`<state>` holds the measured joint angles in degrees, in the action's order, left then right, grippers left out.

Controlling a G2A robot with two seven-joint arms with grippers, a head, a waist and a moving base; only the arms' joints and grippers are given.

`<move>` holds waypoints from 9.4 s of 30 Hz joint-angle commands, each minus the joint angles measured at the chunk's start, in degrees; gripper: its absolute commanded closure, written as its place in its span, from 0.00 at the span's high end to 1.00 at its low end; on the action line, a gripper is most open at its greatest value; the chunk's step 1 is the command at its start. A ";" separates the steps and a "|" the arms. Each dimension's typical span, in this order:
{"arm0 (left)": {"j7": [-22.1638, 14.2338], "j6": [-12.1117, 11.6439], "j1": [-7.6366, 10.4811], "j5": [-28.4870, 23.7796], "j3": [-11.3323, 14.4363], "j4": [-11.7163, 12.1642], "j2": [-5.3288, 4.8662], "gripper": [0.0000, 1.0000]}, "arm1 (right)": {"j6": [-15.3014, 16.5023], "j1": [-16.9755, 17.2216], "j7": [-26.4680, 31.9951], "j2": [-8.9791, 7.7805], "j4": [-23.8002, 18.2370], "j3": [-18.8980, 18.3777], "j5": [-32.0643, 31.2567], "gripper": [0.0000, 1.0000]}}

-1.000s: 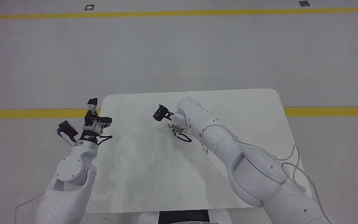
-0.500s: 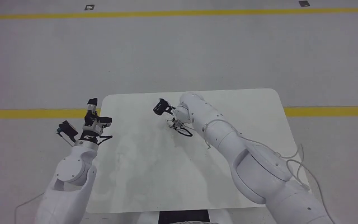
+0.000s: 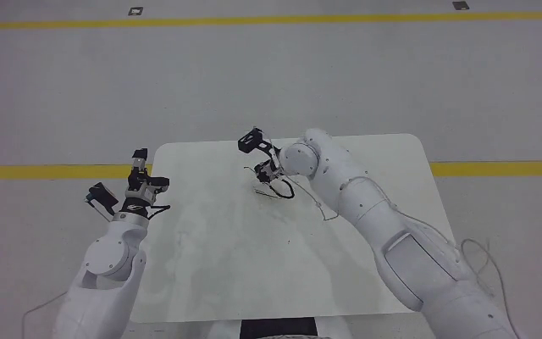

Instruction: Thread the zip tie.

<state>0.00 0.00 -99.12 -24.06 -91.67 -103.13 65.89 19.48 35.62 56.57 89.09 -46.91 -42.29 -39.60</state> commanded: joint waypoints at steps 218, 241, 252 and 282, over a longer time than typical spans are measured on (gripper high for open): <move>17.65 -13.78 14.24 114.02 16.61 1.55 -21.08 1.00 | -35.96 15.80 -27.27 -1.97 -27.53 -12.31 32.66 0.00; 17.90 3.66 32.02 114.02 45.40 3.74 -38.37 1.00 | -38.77 11.69 -24.90 -0.65 -22.70 -12.36 34.68 0.00; 15.13 9.19 41.13 114.02 56.25 4.53 -41.11 1.00 | -38.96 9.71 -27.49 1.50 -15.95 -11.10 45.03 0.00; 14.75 13.28 52.53 114.02 69.92 6.25 -41.23 0.52 | -38.96 7.65 -32.94 3.86 -9.09 -8.17 54.17 0.00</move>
<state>14.77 13.09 -47.00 89.96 -22.37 -97.00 24.61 -19.48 43.45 23.69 92.88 -56.27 -50.60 14.29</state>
